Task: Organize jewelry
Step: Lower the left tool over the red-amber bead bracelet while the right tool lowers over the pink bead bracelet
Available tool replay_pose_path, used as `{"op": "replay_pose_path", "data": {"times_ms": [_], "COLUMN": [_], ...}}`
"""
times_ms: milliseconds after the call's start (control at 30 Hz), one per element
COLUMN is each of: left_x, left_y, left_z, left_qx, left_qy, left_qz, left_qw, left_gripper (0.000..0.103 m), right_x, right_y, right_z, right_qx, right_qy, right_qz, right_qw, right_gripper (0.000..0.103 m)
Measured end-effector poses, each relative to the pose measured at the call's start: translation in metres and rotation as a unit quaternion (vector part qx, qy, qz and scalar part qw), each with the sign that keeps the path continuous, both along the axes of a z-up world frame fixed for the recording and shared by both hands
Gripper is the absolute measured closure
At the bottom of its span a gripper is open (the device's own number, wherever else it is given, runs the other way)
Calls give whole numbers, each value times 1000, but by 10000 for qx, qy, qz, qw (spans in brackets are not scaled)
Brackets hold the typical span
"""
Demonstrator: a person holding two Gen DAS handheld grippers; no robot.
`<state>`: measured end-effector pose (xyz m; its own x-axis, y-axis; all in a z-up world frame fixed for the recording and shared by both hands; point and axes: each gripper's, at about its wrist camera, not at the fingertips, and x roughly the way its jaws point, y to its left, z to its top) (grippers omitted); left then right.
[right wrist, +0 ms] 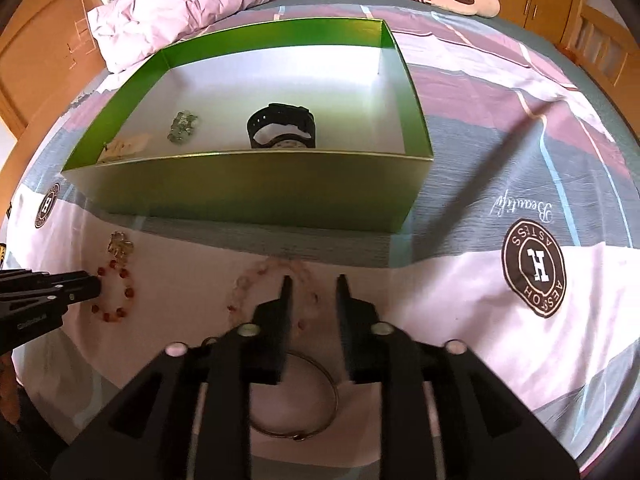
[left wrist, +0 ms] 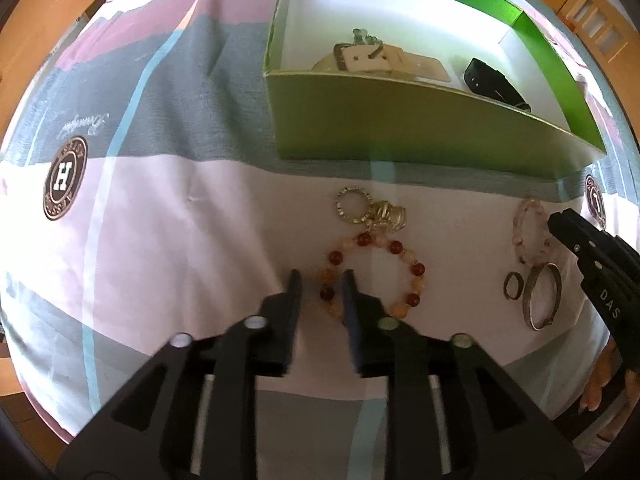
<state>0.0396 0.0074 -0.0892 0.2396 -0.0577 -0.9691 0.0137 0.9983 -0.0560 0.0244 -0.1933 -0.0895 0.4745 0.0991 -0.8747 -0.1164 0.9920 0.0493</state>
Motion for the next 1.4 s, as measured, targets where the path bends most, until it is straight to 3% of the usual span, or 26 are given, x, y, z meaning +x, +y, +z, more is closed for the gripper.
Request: {"op": "replay_pose_path", "data": {"times_ms": [100, 233, 600, 667, 867, 1100, 1400], "left_x": [3, 3, 5, 4, 2, 4, 6], "left_y": [-5, -16, -44, -23, -26, -22, -21], "left_z": [0, -1, -3, -2, -4, -11, -10], "left_qx": [165, 373, 423, 443, 496, 656, 680], "left_qy": [-41, -102, -135, -143, -139, -99, -93], "left_qz": [-77, -215, -229, -254, -261, -130, -159], "left_qw": [9998, 9990, 9988, 9986, 9983, 9977, 9975], "left_gripper": [67, 62, 61, 62, 61, 40, 39], "right_x": [0, -5, -4, -4, -4, -4, -4], "right_y": [9, 14, 16, 16, 17, 16, 17], "right_z": [-5, -7, -13, -13, -13, -13, -13], "right_qx": [-246, -414, -390, -399, -405, -448, -467], "right_qy": [-1, -18, 74, 70, 69, 53, 43], "right_qz": [110, 235, 196, 197, 197, 200, 203], "right_qw": [9996, 9989, 9990, 9990, 9990, 9988, 9987], "right_gripper": [64, 64, 64, 64, 62, 57, 56]}}
